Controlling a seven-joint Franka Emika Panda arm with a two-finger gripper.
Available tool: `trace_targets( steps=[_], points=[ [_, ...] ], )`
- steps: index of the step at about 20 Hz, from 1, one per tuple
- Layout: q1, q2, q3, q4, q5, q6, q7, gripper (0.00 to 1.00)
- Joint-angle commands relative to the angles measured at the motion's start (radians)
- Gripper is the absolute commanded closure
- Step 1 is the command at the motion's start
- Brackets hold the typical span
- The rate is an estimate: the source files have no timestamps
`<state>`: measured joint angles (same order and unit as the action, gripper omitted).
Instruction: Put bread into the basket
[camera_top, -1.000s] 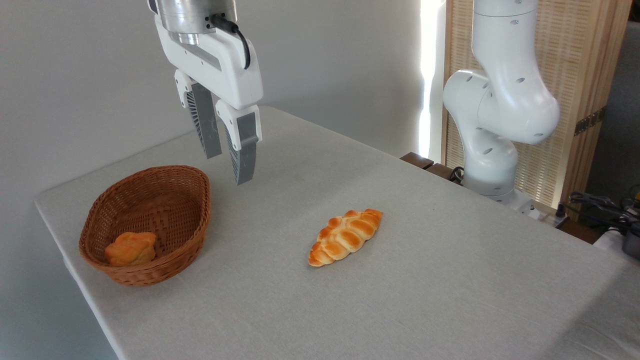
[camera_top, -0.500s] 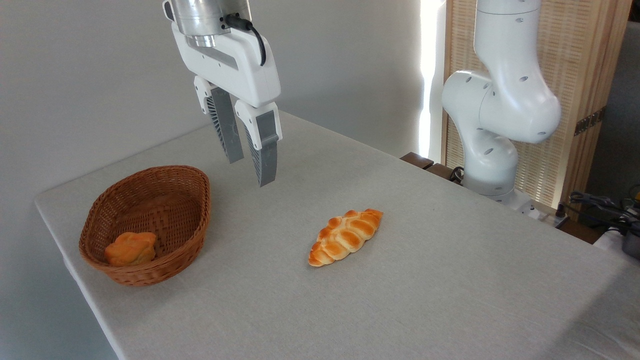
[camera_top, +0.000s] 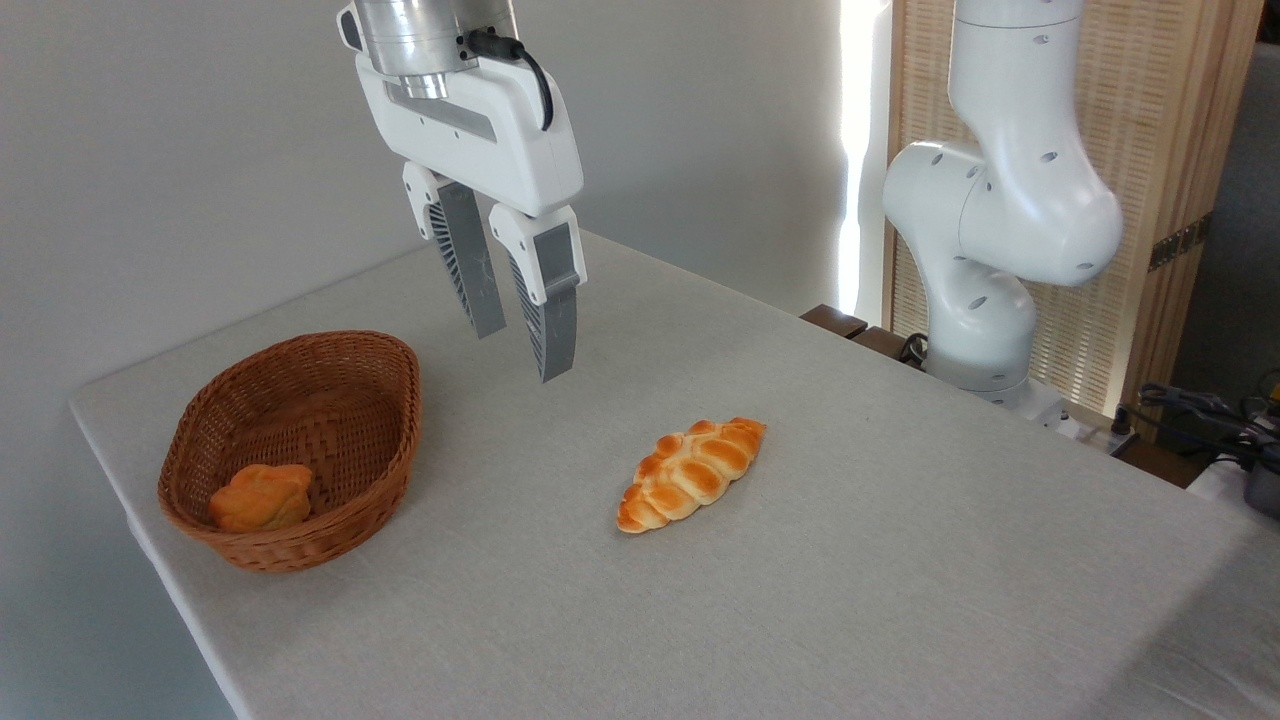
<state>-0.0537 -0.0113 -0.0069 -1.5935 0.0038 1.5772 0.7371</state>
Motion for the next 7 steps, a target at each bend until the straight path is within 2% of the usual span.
trace_targets(
  steps=[1,7],
  points=[
    [0.0,-0.016,-0.001,-0.013,0.015,-0.019,-0.015,0.0],
    [0.0,-0.016,-0.002,-0.011,0.001,-0.017,-0.012,0.0]
  ],
)
